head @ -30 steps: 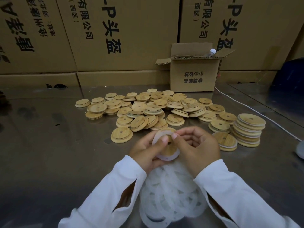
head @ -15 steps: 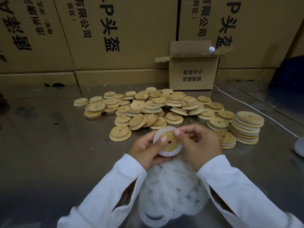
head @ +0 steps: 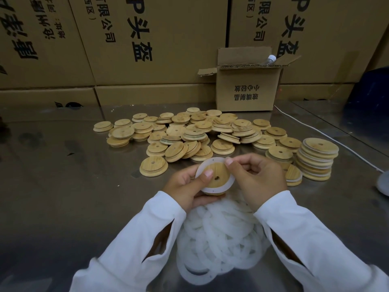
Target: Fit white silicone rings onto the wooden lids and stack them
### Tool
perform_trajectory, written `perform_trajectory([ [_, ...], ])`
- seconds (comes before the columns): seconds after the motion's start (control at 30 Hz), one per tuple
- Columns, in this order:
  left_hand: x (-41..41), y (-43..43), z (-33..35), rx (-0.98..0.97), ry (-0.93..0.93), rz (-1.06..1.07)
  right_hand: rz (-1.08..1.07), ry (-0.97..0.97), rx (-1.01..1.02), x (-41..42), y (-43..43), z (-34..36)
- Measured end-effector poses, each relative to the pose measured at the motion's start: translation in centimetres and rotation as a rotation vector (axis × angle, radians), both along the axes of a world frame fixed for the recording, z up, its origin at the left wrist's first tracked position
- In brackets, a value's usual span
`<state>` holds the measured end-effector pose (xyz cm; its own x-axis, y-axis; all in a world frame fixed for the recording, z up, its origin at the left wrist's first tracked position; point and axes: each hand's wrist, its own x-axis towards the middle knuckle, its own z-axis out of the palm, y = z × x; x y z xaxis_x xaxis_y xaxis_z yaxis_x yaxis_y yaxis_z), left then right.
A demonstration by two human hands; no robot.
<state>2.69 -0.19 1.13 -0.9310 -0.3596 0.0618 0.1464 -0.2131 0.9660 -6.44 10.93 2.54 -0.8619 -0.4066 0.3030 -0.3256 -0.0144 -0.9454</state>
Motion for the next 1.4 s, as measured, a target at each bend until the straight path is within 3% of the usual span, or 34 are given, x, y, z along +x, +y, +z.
perform_trajectory([
  [0.43, -0.3, -0.2, -0.1, 0.166, 0.017, 0.042, 0.039, -0.003, -0.006, 0.1, -0.1, 0.3],
  [0.93, -0.3, -0.2, -0.1, 0.098, 0.043, 0.071, -0.027, 0.128, 0.067, 0.6, 0.0, -0.2],
  [1.4, -0.5, 0.2, 0.1, 0.076, 0.041, 0.146, 0.089, 0.0, 0.109, 0.0, 0.3, 0.4],
])
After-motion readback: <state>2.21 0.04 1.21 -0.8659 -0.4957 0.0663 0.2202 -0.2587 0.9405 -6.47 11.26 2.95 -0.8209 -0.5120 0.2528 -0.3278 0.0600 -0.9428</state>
